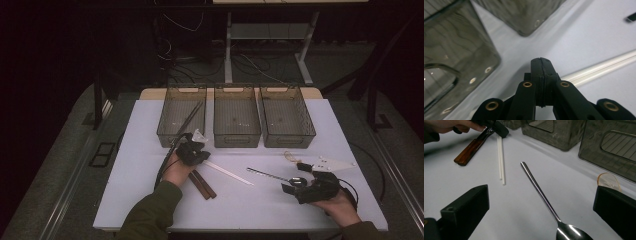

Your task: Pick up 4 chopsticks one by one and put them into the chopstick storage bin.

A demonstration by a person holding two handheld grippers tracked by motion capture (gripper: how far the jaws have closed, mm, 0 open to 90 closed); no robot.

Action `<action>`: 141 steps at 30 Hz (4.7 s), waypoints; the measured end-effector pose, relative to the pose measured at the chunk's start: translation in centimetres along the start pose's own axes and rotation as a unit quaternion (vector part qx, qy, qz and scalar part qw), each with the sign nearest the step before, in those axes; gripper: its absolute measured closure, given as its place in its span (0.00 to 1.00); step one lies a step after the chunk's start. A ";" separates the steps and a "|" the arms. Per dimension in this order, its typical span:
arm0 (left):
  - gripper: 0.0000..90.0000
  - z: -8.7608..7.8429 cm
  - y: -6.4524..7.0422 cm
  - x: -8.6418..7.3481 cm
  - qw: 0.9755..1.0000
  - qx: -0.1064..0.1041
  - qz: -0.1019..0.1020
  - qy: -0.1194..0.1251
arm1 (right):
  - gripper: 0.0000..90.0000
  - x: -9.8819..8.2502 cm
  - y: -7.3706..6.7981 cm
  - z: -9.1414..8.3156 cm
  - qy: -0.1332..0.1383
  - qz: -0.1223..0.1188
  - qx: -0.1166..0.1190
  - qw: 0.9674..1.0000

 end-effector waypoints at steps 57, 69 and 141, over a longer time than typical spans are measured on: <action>0.99 -3.0 -5.4 -3.8 0.996 0.056 -0.071 0.000 | 0.01 0.0 -0.1 0.0 -0.003 -0.002 0.002 1.000; 0.99 -2.3 -3.4 -3.1 0.998 0.033 -0.046 -0.007 | 0.01 0.0 -0.1 0.0 -0.003 -0.001 0.002 1.000; 0.99 -3.9 -6.3 -4.7 0.993 0.088 -0.079 -0.016 | 0.01 0.0 -0.1 0.0 -0.001 -0.004 0.002 1.000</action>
Point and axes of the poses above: each handheld gripper's, and its own axes: z roughly forward along the jaws, x roughly out of its top, y roughly to its right, the point moved 8 cm from there along z, roughly forward along the jaws, and after that the axes turned 6 degrees about -y, right-handed, at the moved point
